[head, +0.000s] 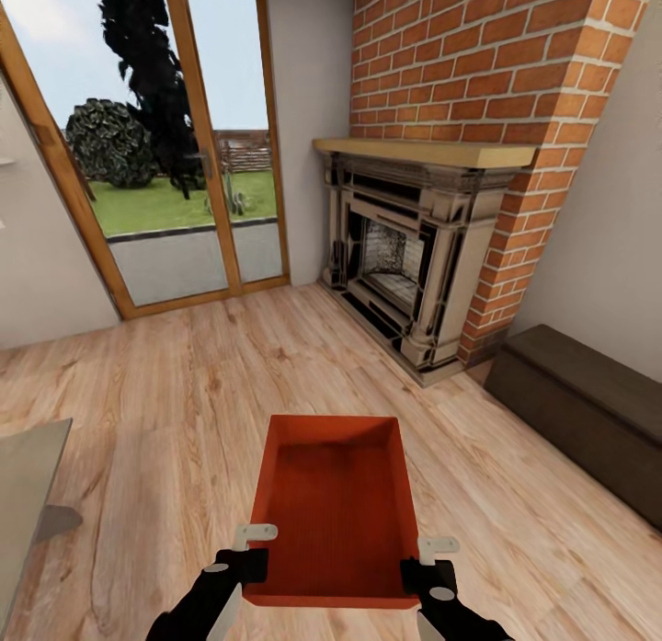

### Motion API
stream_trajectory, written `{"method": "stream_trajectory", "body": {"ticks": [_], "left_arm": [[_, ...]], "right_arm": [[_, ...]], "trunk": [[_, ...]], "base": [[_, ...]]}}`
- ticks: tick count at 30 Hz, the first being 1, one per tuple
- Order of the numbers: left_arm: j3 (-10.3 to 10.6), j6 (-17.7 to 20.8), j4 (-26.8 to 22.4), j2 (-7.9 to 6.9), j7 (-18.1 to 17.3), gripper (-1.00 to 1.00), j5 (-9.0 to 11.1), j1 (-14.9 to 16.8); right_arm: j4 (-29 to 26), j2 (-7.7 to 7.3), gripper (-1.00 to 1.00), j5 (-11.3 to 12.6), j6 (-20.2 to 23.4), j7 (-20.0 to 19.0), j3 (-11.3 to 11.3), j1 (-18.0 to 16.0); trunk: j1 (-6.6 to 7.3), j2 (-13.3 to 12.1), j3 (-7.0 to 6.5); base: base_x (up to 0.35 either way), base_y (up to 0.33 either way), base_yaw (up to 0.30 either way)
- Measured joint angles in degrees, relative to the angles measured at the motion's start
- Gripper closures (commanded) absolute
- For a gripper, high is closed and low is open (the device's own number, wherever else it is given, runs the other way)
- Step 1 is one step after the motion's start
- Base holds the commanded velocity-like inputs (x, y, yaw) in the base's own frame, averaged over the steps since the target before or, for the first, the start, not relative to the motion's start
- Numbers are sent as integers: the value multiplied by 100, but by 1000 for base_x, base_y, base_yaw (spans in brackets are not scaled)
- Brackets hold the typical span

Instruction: Move the two storage containers from the living room to the garage. In the garage, place one container on the floor and stack the other container on top of it (either order is fine).

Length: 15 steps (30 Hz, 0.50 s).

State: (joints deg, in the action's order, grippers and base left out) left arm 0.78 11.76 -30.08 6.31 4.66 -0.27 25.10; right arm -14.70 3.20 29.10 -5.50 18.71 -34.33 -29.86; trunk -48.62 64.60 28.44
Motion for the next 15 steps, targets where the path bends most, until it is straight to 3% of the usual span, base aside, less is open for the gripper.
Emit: {"method": "stream_trajectory", "body": {"ticks": [15], "left_arm": [[0, -5, 21, 4, 9, 100, 10, 1]], "right_arm": [[0, -4, 100, -3, 17, -5, -3, 0]], "trunk": [[0, 0, -133]], "base": [[0, 0, 0]]}}
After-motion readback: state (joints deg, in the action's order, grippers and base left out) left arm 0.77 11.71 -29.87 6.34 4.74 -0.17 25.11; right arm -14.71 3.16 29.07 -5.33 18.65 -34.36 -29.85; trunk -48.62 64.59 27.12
